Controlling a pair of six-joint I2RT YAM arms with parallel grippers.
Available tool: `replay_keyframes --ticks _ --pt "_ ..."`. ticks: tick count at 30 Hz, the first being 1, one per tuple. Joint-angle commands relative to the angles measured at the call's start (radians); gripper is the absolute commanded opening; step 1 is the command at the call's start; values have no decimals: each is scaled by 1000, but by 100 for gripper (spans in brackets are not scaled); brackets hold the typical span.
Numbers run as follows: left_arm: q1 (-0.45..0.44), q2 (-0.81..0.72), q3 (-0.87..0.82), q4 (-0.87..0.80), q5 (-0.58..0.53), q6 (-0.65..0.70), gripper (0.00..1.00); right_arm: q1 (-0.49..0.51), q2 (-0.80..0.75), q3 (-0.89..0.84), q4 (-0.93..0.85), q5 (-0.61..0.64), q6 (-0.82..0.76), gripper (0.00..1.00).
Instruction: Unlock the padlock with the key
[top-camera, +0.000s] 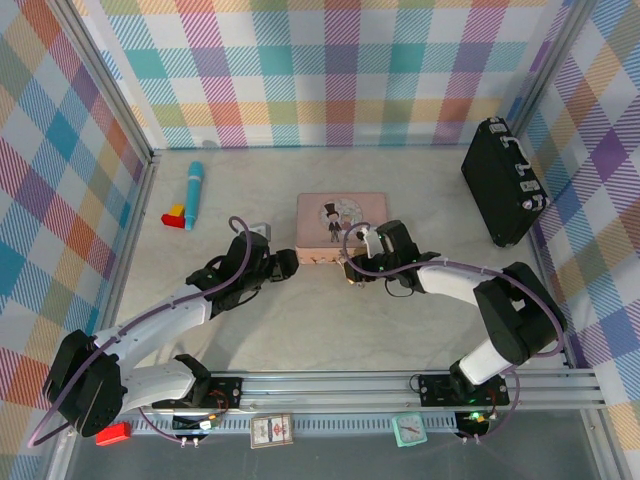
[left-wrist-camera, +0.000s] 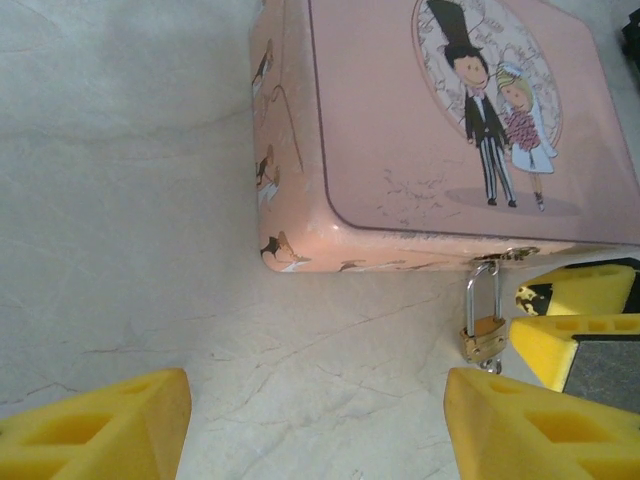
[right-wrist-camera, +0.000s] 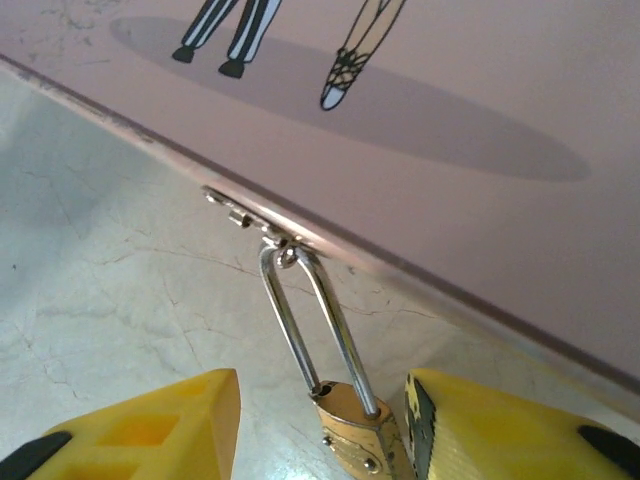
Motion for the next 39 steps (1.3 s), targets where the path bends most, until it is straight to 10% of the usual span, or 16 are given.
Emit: replay_keyframes --ticks 1,23,39 --pt "15 -6 -22 1 21 17 67 3 8 -35 19 -24 -6 47" --pt "44 56 32 7 49 48 69 5 95 -41 24 12 28 25" --pt "142 475 370 4 101 101 68 84 28 -88 73 168 223 1"
